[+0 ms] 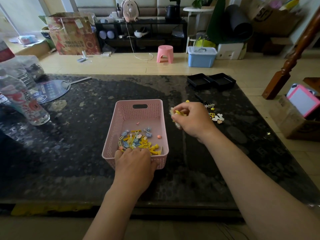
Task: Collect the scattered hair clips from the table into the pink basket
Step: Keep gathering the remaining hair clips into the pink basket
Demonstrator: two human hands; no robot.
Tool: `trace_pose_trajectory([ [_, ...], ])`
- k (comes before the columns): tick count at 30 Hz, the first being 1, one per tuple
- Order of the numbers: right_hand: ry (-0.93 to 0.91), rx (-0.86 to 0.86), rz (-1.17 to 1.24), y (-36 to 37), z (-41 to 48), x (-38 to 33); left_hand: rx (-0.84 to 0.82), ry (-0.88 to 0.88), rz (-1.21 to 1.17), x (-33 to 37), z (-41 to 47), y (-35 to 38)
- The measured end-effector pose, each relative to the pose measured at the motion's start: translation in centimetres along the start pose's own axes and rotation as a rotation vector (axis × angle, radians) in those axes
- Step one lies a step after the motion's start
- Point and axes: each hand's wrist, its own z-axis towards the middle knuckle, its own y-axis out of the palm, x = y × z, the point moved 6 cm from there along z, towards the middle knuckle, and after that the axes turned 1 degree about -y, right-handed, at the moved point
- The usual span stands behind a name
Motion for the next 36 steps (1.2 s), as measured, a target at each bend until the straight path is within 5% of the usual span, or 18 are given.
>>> trace_pose_trajectory([
  [7,-0.107,-0.326,0.049,4.4,-2.2,-3.3,0.012,0.004,0.003,0.1,-0.1,-0.2],
  [11,-0.06,-0.215,0.044,2.2,-1.2,-1.8,0.021,0.012,0.001,0.0,-0.1,-0.1],
  [15,0.177,-0.074,-0.407,-0.9,0.1,3.8,0.012,0.01,-0.006,-0.1,0.0,0.0],
  [19,0.631,-0.201,-0.77,-2.4,-2.1,10.5,0.004,0.007,-0.014,-0.1,0.1,0.2],
  [23,0.504,-0.2,-0.896,-2.1,-2.3,10.7,-0.006,0.001,-0.015,-0.1,0.2,0.1],
  [31,0.561,-0.186,-0.662,-1.4,-2.1,9.5,-0.016,-0.003,-0.009,0.0,0.1,0.1],
  [36,0.49,-0.107,-0.04,-0.6,-1.2,5.8,-0.034,-0.004,-0.014,0.0,0.1,0.0],
])
